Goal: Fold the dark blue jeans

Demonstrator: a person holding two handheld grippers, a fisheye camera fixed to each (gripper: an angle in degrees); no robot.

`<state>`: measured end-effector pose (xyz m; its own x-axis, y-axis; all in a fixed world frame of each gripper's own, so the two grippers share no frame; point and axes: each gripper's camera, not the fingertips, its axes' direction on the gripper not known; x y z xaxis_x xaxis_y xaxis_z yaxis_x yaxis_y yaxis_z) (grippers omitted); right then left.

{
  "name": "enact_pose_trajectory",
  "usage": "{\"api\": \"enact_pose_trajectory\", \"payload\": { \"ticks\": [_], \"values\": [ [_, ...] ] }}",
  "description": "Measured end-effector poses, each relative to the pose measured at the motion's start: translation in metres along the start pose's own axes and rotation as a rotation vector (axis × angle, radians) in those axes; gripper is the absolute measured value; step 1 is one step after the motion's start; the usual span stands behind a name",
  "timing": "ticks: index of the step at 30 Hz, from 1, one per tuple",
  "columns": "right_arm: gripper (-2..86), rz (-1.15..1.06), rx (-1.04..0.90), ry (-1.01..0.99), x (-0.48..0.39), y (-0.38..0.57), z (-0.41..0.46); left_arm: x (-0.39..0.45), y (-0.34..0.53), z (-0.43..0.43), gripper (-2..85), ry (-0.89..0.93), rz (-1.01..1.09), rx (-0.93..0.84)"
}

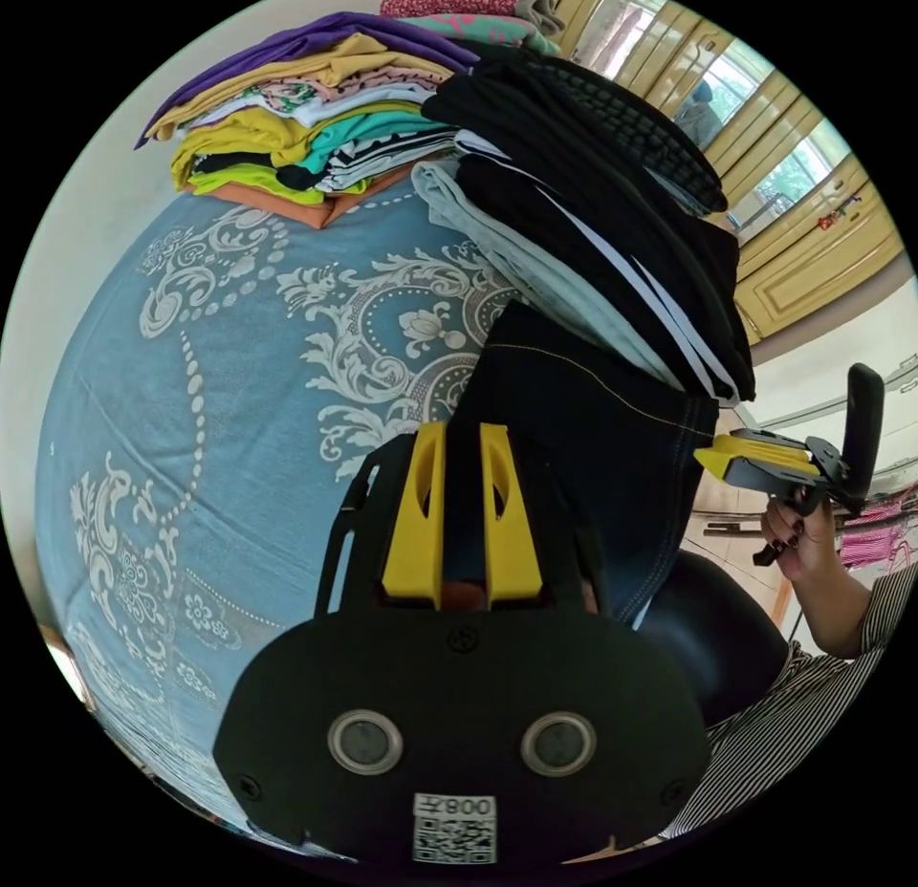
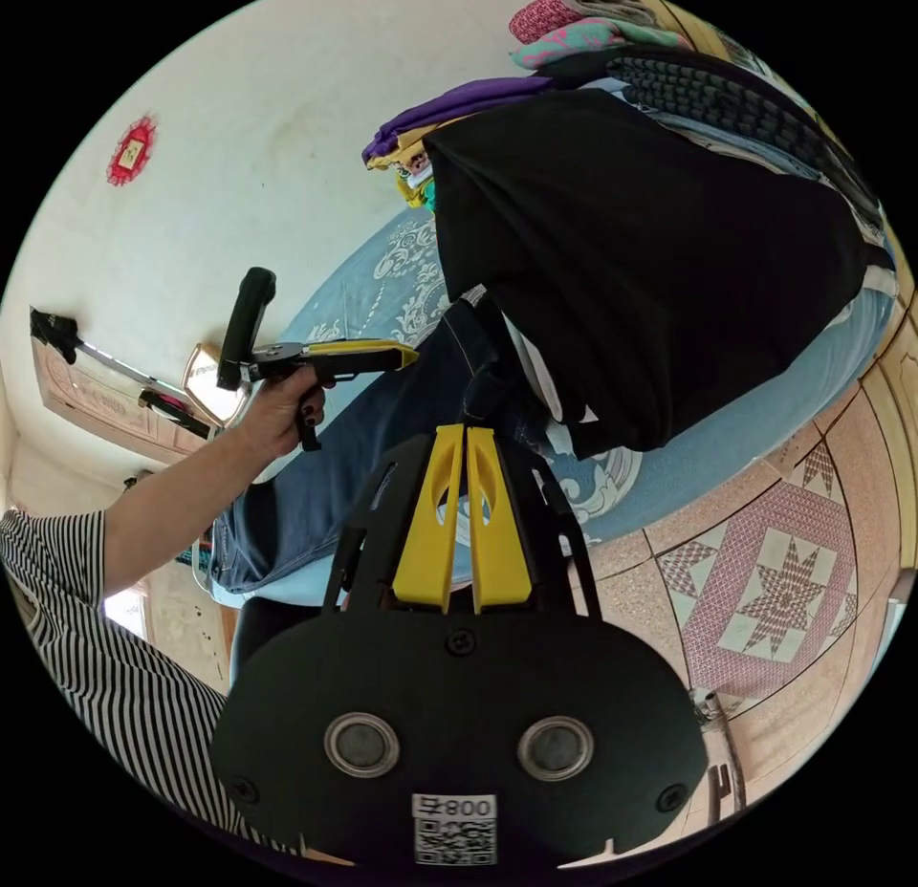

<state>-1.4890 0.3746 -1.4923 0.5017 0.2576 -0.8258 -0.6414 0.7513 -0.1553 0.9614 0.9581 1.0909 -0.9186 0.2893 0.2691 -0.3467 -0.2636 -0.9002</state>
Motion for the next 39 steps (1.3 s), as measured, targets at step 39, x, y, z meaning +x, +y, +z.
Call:
{"api": "enact_pose_trajectory", "payload": {
  "ticks": [39],
  "values": [
    [0.2,-0.051,-0.018,0.048,-0.007,0.048,-0.011,0.044,-0.032,-0.031,0.3,0.051,-0.051,0.26]
  ]
}}
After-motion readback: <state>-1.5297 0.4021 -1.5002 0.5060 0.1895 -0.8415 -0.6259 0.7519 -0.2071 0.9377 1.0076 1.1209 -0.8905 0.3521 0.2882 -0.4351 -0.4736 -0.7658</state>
